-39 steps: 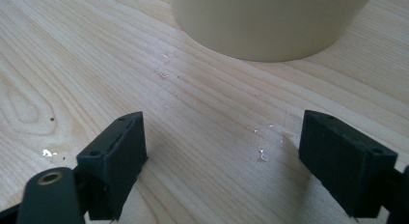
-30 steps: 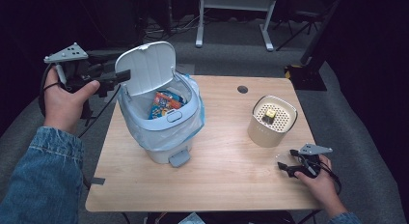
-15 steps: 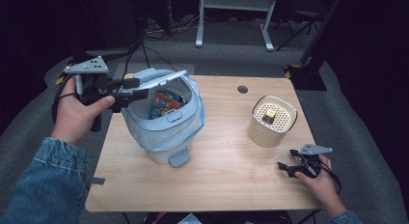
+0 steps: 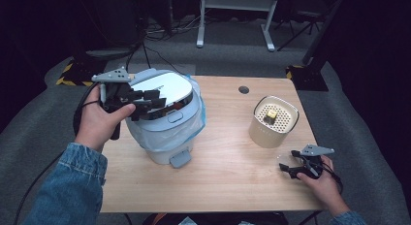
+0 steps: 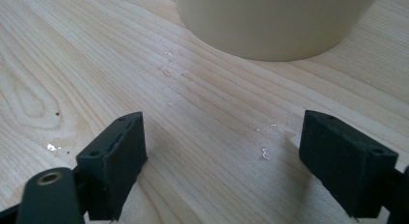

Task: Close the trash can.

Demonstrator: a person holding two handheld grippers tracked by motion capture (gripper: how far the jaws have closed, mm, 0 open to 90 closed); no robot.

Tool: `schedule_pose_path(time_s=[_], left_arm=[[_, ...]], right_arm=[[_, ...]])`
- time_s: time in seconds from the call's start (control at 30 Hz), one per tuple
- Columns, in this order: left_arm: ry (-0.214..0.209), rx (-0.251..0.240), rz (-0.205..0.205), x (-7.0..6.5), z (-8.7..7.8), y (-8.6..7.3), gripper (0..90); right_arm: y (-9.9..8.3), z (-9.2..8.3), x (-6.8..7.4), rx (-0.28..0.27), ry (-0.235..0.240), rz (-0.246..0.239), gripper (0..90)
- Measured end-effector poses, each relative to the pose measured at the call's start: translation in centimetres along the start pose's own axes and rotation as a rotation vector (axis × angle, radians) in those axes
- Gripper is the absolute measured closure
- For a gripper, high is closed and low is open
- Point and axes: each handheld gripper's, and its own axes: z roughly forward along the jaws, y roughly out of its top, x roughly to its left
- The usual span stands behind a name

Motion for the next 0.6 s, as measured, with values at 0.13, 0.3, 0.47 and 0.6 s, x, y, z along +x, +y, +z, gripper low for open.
schedule_pose_path(time_s=[0.13,0.3,0.47,0.6], left_arm=[[0.030,0.034,0.011,0.0,0.6,-0.1,67.2],[0.079,0.075,0.013,-0.1,1.3,-0.3,75.0],[0.105,0.047,0.013,-0.1,1.6,-0.6,83.3],[0.116,0.037,0.020,-0.1,1.6,-0.8,88.6]], right_arm=[[0.0,0.0,0.0,0.000,0.000,0.000,17.1],[0.0,0.0,0.0,0.000,0.001,0.000,17.0],[0.0,0.0,-0.1,0.000,0.004,-0.002,17.0],[0.0,0.0,-0.1,0.000,0.006,-0.004,17.0]])
